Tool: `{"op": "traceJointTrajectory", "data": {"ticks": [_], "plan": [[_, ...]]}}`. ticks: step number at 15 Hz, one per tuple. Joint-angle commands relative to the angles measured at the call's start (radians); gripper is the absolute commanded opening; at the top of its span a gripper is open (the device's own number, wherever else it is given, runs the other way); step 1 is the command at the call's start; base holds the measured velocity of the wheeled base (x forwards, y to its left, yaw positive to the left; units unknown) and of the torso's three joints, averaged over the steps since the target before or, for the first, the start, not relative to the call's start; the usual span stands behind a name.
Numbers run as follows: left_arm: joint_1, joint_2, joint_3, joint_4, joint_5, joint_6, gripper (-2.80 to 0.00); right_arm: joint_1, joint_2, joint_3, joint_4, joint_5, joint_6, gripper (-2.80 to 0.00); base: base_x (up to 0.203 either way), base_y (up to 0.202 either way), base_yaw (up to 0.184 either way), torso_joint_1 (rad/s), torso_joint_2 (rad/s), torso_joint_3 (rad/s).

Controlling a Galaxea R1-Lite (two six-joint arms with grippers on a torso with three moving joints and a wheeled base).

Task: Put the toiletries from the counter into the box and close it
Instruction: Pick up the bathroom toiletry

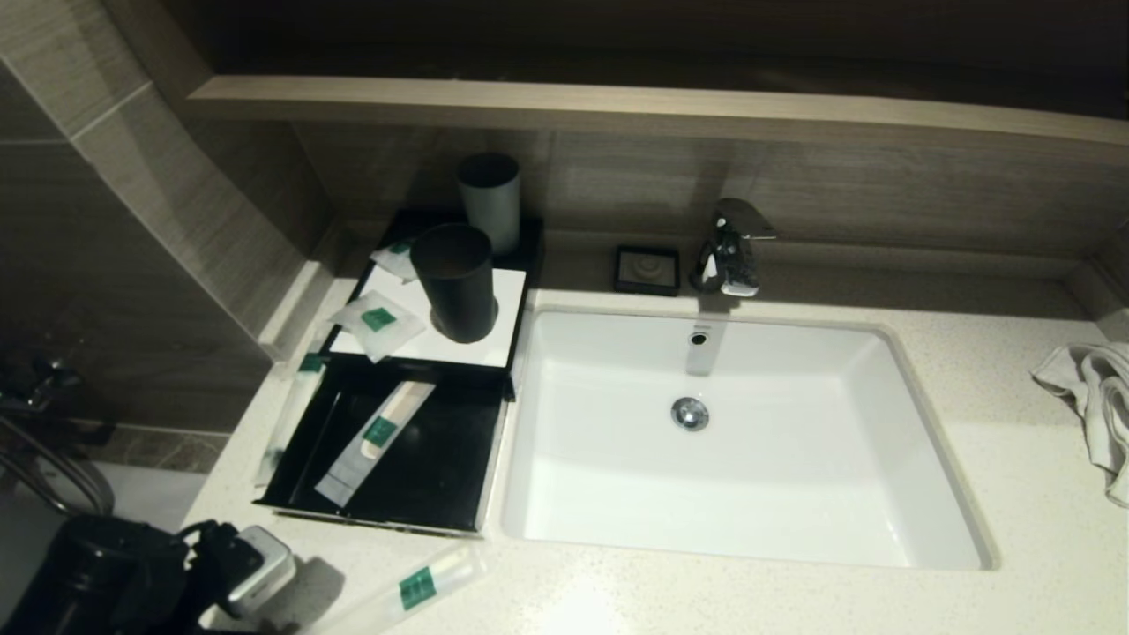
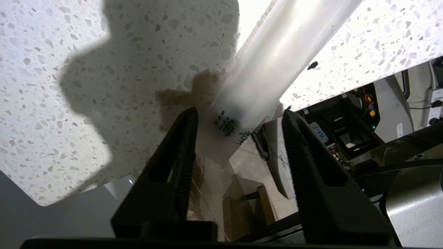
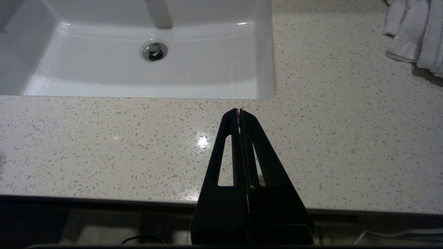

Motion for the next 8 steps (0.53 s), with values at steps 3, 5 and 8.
{"op": "traceJointTrajectory", "data": {"ticks": [3,5,8], "plan": [[0.0,0.0,0.004,-0.001,0.0,0.0,-2.8,0.0,0.0,0.0,0.0,0.0,0.001,-2.8,0.0,0.0,0.0,0.0,0.0,0.0],[0.0,-0.001,0.008,-0.001,-0.001,0.001,-2.8,0.0,0.0,0.002,0.0,0.0,0.0,-2.8,0.0,0.0,0.0,0.0,0.0,0.0],[0.0,-0.014,0.018,-0.001,-0.001,0.007,-2.8,0.0,0.0,0.002,0.0,0.0,0.001,-2.8,0.0,0.0,0.0,0.0,0.0,0.0]]}}
